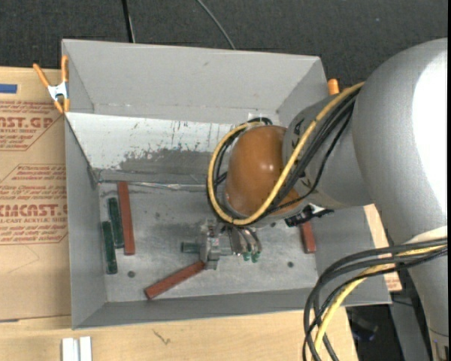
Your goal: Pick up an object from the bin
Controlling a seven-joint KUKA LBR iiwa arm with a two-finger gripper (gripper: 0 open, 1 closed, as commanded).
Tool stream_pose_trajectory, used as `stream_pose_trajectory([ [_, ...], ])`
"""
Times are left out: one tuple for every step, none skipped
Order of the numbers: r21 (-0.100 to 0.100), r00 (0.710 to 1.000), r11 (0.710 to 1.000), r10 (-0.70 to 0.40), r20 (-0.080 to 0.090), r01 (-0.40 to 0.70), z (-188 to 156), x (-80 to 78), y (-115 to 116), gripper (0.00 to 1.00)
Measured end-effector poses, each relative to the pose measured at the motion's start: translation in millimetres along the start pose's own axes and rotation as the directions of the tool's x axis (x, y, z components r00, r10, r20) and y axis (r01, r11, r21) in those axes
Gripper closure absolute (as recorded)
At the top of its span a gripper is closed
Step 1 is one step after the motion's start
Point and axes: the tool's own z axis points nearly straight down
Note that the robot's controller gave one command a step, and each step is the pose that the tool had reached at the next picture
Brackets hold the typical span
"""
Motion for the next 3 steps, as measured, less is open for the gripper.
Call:
stream_pose_trajectory([
  [0.001, 1.000, 1.000, 0.012, -0.005, -0.012, -53, -13.3, 4, 1.00],
  [0.002, 1.000, 1.000, 0.003, -0.003, -0.003, -113, -2.8, 21, 1.00],
  [0.002, 0.999, 0.999, -0.037, 0.003, 0.037, -156, -46.7, -1, 1.00],
])
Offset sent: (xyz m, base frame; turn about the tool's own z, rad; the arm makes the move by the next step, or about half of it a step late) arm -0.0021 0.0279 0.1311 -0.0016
